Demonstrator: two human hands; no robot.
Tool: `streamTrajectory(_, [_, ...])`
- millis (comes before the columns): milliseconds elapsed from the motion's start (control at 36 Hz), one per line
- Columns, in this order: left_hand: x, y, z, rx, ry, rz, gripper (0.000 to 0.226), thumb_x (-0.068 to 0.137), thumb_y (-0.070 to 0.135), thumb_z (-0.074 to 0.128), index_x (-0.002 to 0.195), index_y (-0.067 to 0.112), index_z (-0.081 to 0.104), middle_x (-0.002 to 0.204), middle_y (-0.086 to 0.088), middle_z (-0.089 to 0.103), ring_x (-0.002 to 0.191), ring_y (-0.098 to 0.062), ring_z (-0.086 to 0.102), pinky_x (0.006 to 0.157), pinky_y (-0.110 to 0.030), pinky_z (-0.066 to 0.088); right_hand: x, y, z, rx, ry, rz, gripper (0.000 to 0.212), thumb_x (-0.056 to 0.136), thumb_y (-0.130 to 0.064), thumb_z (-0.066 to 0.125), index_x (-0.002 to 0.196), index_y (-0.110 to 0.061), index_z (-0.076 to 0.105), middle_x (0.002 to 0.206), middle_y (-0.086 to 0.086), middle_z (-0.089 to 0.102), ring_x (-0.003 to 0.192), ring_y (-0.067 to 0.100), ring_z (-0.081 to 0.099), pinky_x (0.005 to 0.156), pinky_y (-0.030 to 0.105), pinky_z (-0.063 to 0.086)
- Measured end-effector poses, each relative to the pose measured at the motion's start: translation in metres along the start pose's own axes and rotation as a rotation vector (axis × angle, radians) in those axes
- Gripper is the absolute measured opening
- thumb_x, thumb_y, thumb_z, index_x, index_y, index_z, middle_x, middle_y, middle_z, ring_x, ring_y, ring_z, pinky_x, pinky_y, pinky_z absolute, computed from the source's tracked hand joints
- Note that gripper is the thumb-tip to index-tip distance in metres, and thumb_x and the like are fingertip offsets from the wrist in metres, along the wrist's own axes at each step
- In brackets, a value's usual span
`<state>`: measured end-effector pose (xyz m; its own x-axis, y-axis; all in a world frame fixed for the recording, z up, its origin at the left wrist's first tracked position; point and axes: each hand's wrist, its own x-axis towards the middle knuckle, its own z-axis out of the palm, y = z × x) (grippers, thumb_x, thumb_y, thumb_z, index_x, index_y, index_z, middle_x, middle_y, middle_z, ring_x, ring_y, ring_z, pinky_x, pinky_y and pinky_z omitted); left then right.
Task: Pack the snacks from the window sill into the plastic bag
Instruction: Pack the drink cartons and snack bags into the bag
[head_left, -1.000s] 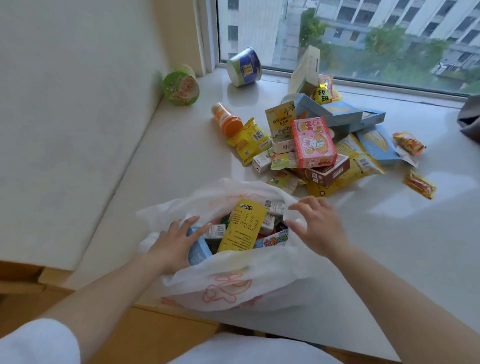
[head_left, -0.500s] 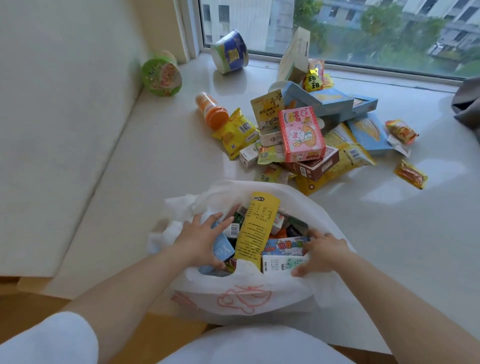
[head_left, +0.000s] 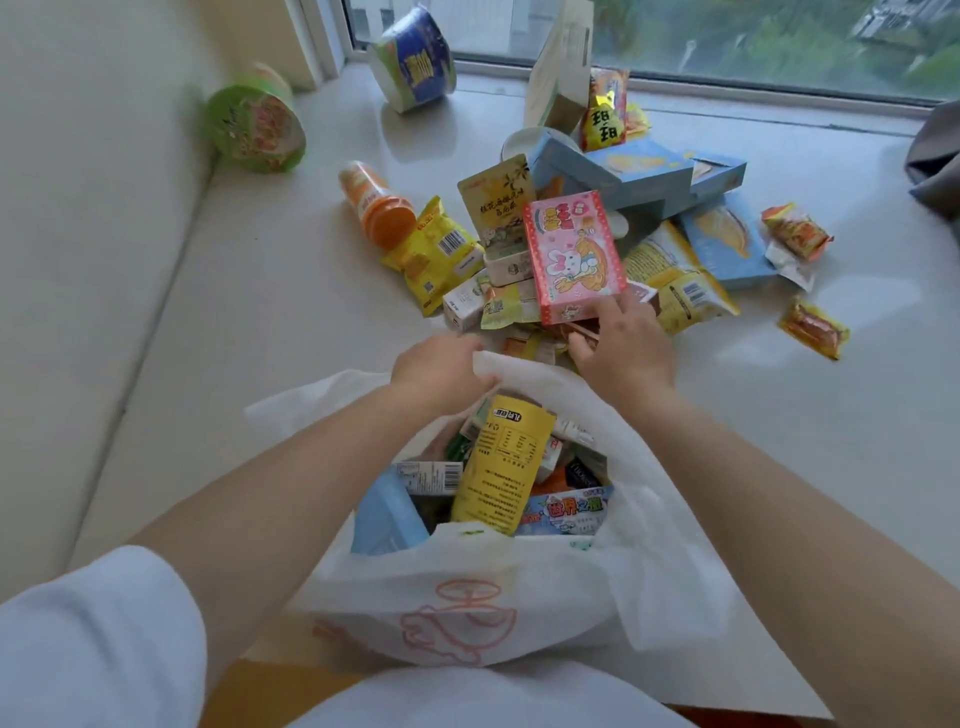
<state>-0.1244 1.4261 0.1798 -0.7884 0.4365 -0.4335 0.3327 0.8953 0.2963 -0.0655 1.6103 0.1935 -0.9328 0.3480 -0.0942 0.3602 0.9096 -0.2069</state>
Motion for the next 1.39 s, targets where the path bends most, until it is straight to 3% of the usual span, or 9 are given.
streamTrajectory(139, [0.047, 0.02, -0.007, -0.226, 0.084, -0.122, 0.053, 0.093, 0.048, 0.049, 0.137, 0.02, 0.045, 0.135, -0.005, 0.051, 0.119, -0.026, 0.051, 0.091, -0.038, 0.046, 0.051, -0.004, -0.007, 0.095, 0.042, 0.18, 0.06, 0.088, -0.049, 0.054, 0.135, -0.014, 0.04, 0.133, 0.01, 0.042, 0.122, 0.027, 0.04, 0.098, 0.039, 0.039])
streamTrajectory(389, [0.109, 0.029, 0.006, -0.802, 0.045, -0.484, 0.062, 0.092, 0.05, 0.05, 0.142, 0.015, 0.036, 0.139, -0.006, 0.049, 0.122, -0.029, 0.051, 0.093, -0.031, 0.04, 0.104, 0.007, 0.01, 0.202, -0.284, 0.474, 0.111, 0.064, -0.077, 0.062, 0.145, -0.01, 0.025, 0.151, 0.015, 0.023, 0.14, 0.033, 0.021, 0.111, 0.048, 0.024])
streamTrajectory(583, [0.132, 0.039, 0.013, -1.063, 0.091, -0.49, 0.074, 0.081, 0.063, 0.055, 0.145, 0.037, 0.027, 0.139, -0.004, 0.05, 0.115, -0.031, 0.057, 0.093, -0.043, 0.05, 0.105, 0.041, 0.03, 0.251, -0.52, 0.496, 0.126, 0.015, -0.098, 0.049, 0.121, -0.03, 0.059, 0.137, 0.006, 0.048, 0.126, 0.032, 0.045, 0.105, 0.053, 0.035])
streamTrajectory(722, [0.181, 0.017, 0.046, -1.252, -0.035, -0.623, 0.115, 0.031, 0.091, 0.06, 0.134, 0.052, 0.028, 0.135, -0.006, 0.053, 0.1, -0.033, 0.065, 0.085, -0.057, 0.052, 0.095, 0.063, 0.04, 0.364, -0.52, 0.53, 0.103, 0.03, -0.092, 0.06, 0.114, -0.032, 0.063, 0.134, 0.002, 0.047, 0.126, 0.028, 0.043, 0.105, 0.054, 0.036])
streamTrajectory(778, [0.168, 0.031, 0.024, -1.282, -0.101, -0.61, 0.093, 0.057, 0.081, 0.063, 0.135, 0.039, 0.036, 0.122, -0.005, 0.063, 0.094, -0.029, 0.068, 0.081, -0.05, 0.055, 0.089, 0.072, 0.043, 0.517, -0.546, 0.556, 0.093, 0.027, -0.089, 0.066, 0.101, -0.033, 0.063, 0.124, 0.0, 0.058, 0.116, 0.024, 0.054, 0.102, 0.049, 0.042])
streamTrajectory(861, [0.159, 0.044, 0.008, -1.327, -0.132, -0.608, 0.058, 0.084, 0.059, 0.057, 0.13, 0.025, 0.046, 0.112, -0.007, 0.067, 0.094, -0.027, 0.066, 0.082, -0.044, 0.055, 0.075, 0.079, 0.043, 0.756, -0.647, 0.572, 0.06, 0.059, -0.059, 0.077, 0.107, -0.028, 0.058, 0.114, 0.0, 0.066, 0.099, 0.019, 0.063, 0.093, 0.039, 0.049])
streamTrajectory(972, [0.161, 0.056, 0.008, -1.221, -0.159, -0.601, 0.054, 0.085, 0.05, 0.06, 0.127, 0.02, 0.044, 0.108, -0.011, 0.066, 0.092, -0.028, 0.067, 0.084, -0.043, 0.054, 0.059, 0.086, 0.05, 0.937, -0.704, 0.619, 0.042, 0.079, -0.047, 0.067, 0.113, -0.025, 0.055, 0.1, -0.002, 0.068, 0.085, 0.013, 0.062, 0.062, 0.024, 0.038])
streamTrajectory(1139, [0.166, 0.069, 0.014, -1.189, -0.249, -0.579, 0.038, 0.083, 0.039, 0.06, 0.11, 0.014, 0.049, 0.11, -0.016, 0.068, 0.096, -0.029, 0.069, 0.086, -0.05, 0.054, 0.052, 0.09, 0.053, 1.127, -0.603, 0.713, 0.029, 0.083, -0.041, 0.066, 0.104, -0.022, 0.059, 0.095, -0.002, 0.069, 0.084, 0.013, 0.063, 0.064, 0.025, 0.038])
streamTrajectory(1389, [0.153, 0.082, 0.019, -1.131, -0.314, -0.551, 0.052, 0.083, 0.033, 0.061, 0.129, 0.027, 0.037, 0.108, -0.014, 0.061, 0.092, -0.031, 0.064, 0.079, -0.047, 0.053, 0.035, 0.093, 0.058, 1.282, -0.467, 0.779, 0.026, 0.082, -0.038, 0.069, 0.1, -0.021, 0.059, 0.089, -0.004, 0.071, 0.08, 0.012, 0.066, 0.067, 0.023, 0.043])
